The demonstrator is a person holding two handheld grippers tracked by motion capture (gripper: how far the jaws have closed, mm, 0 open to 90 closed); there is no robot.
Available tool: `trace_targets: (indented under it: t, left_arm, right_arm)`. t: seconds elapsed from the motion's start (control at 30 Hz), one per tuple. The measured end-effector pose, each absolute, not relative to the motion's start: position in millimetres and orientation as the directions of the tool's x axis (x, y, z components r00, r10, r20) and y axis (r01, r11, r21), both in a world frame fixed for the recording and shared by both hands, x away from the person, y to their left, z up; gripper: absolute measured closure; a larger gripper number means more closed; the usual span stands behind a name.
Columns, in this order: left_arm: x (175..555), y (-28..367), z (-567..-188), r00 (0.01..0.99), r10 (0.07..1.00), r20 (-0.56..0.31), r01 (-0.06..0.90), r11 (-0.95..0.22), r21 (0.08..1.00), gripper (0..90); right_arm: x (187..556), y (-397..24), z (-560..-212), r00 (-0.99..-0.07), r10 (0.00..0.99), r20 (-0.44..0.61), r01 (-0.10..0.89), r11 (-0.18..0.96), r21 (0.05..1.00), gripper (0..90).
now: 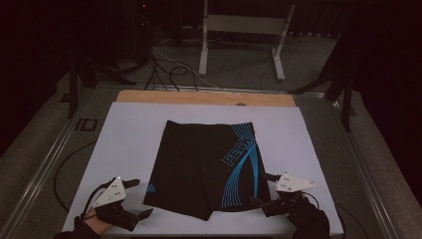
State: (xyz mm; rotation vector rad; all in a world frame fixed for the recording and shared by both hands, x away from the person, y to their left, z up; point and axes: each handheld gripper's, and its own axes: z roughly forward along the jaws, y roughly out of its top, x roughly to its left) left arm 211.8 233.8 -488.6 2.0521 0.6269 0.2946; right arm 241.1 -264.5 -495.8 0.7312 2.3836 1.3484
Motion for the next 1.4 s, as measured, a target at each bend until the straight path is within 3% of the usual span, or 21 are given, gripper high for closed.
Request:
trace_targets:
  t: [0.7, 1.4]
  left_arm:
    - [212, 231, -486, 0.859, 0.51, -0.047, 0.306, -0.437, 0.846, 0.0]
    - [205, 219, -460, 0.897, 0.439, -0.039, 0.251, -0.436, 0.864, 0.0]
  right_arm:
    - [242, -259, -497, -0.846, 0.533, 0.007, 0.311, 0.483, 0.818, 10.5]
    - [237, -250, -459, -0.84, 0.542, -0.018, 0.295, 0.485, 0.823, 10.5]
